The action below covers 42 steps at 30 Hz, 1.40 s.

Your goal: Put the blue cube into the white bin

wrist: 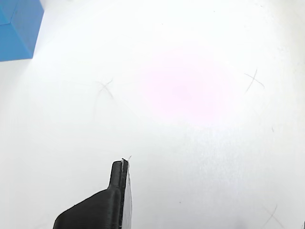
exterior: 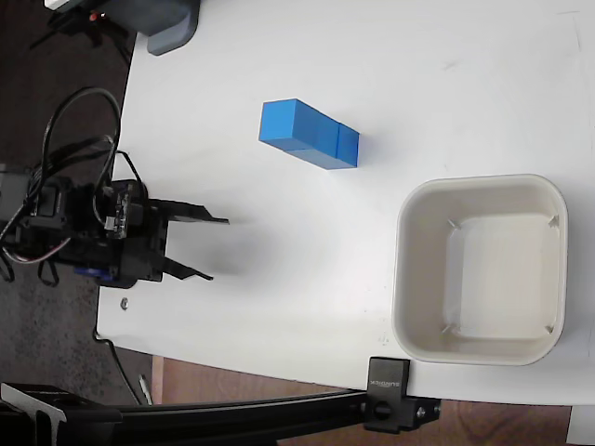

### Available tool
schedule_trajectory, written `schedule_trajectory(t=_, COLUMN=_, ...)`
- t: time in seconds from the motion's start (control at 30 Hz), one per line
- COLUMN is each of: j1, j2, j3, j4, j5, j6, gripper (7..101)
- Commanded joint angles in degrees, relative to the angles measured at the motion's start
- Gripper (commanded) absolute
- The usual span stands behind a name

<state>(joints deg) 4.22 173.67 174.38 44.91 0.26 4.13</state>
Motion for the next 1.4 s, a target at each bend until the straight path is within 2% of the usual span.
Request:
schedule_trajectory(t=0.03, j1=-0.09, j2=1.32, j3=-2.81, j4=-0.70, j5=0.26, j6=0.09, gripper=100.3)
schedule_trajectory(t=0.6, j1=-0.09, j2=1.32, j3=-2.81, j4=-0.70, j5=0.62, j6=0.26, gripper=100.3)
schedule_trajectory(t=0.93, j1=-0.53, j2=1.32, j3=-2.99, j4=-0.62, j5=2.72, j6=1.14, gripper=100.3)
schedule_trajectory(t=1.13, j1=-2.11, j2=0.70, j3=-10.28, j4=2.37, j5=4.92, j6=0.62, gripper=100.3)
schedule_trajectory(t=1.23, j1=-2.37, j2=-1.49, j3=-15.12, j4=1.93, j5=3.16, j6=2.64, gripper=100.3)
schedule_trajectory(t=1.3, j1=-4.13, j2=-4.83, j3=-18.90, j4=0.53, j5=3.08, j6=5.71, gripper=100.3)
schedule_trajectory(t=1.4, j1=-10.11, j2=-13.01, j3=-26.63, j4=-0.62, j5=8.61, j6=9.93, gripper=100.3)
